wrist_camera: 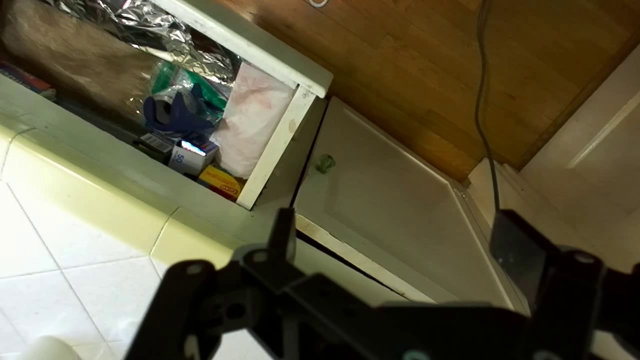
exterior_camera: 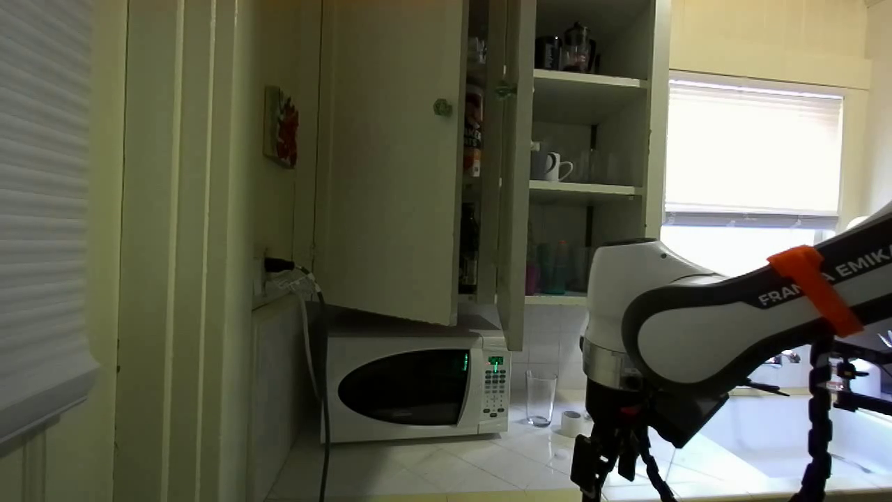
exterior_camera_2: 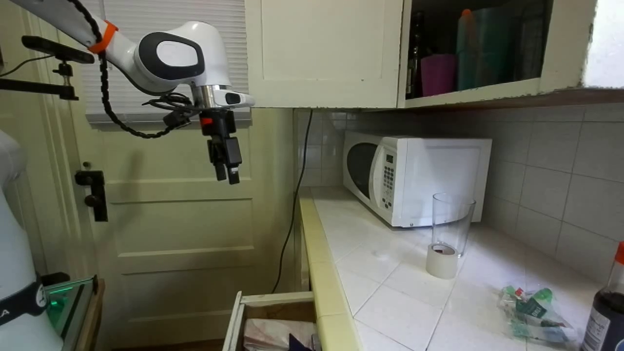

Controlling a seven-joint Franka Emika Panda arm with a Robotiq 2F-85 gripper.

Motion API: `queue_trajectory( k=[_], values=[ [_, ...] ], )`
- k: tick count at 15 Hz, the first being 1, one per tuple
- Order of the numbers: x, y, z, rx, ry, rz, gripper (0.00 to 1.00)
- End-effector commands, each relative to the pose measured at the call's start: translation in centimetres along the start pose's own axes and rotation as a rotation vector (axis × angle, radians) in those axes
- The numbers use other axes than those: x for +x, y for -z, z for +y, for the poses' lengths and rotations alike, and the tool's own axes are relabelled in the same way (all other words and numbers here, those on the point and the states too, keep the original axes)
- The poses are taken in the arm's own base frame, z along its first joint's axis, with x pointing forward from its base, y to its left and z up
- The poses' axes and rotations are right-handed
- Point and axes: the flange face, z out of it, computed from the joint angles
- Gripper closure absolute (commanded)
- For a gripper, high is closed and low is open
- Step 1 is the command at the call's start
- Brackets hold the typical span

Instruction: Remove the blue masking tape pack from the drawer and put it on the counter

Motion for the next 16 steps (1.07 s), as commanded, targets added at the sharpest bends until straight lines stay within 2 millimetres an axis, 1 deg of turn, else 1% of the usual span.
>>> queue_trajectory(
  k=[1,2,4,6,7,8,11,13,16],
  values=[
    [0.1,-1.3,0.3,0.026,0.02,0.006,0.0],
    [0.0,-2.2,0.5,0.043,0.02,0.001,0.0],
    [-0.6,-4.9,1.8,0.07,-0.031,-0.02,0.0],
    [-1.7,-7.7,3.5,0.081,-0.084,-0.033,0.0],
    [0.1,-8.2,4.6,0.086,-0.101,-0.038,0.0],
    [-0.1,-9.4,5.6,0.089,-0.12,-0.037,0.0],
    [0.1,-12.1,9.5,0.105,-0.143,0.0,0.0],
    [-0.3,-14.1,11.9,0.087,-0.154,-0.002,0.0],
    [-1.3,-17.5,14.3,0.065,-0.192,-0.036,0.0]
  ],
)
